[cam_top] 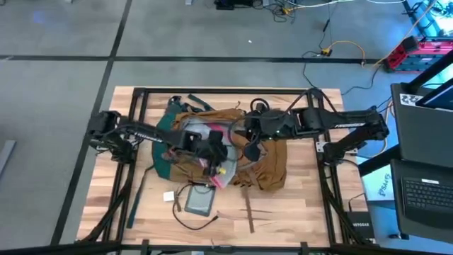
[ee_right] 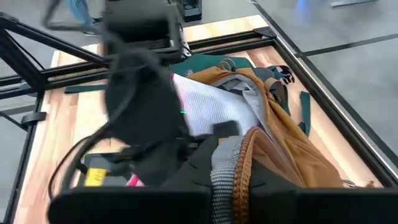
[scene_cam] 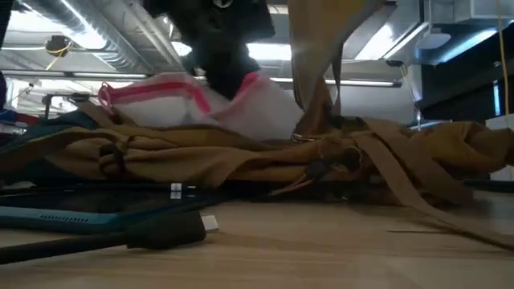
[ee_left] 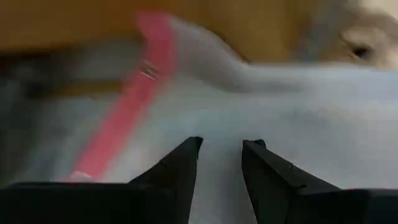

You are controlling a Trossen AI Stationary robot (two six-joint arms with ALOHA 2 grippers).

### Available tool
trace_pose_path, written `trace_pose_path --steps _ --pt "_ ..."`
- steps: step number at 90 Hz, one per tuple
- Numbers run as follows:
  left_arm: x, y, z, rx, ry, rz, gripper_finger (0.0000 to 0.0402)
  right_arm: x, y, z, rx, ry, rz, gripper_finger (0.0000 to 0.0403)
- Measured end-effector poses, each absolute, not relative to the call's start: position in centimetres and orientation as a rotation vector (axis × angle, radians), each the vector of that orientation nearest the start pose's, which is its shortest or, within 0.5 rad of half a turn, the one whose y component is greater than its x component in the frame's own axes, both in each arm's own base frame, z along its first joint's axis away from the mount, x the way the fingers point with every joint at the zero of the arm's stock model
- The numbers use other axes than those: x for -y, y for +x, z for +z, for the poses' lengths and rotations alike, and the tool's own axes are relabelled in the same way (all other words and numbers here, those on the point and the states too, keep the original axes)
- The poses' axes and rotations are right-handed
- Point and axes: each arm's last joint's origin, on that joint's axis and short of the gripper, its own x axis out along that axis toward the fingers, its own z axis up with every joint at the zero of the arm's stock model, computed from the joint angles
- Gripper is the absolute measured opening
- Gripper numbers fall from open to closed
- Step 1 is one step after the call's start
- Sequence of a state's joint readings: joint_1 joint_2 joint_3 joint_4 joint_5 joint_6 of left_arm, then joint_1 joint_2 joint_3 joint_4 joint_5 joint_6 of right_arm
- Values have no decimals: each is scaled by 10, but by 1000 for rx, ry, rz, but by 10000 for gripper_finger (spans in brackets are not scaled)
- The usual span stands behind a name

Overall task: Unpack backpack
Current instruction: Put the pink zipper pouch into the brown backpack

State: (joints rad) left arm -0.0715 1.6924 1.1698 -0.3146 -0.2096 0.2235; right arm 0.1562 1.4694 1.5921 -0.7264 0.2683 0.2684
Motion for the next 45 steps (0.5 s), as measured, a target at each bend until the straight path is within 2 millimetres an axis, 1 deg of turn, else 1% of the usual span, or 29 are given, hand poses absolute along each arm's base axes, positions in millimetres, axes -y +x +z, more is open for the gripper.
trace_pose_path --steps 8,17,38,41,45 --pt "5 363 229 -786 357 145 111 -42 308 400 -570 134 -162 0" --pt "-8 363 232 -780 397 253 111 -45 309 401 -564 137 -142 0" --pt "-9 354 243 -789 390 241 111 -48 307 400 -578 128 -141 0" --pt "-4 351 247 -781 388 218 111 -48 307 399 -582 127 -144 0" --pt "5 346 257 -751 383 176 111 -47 306 399 -587 123 -150 0"
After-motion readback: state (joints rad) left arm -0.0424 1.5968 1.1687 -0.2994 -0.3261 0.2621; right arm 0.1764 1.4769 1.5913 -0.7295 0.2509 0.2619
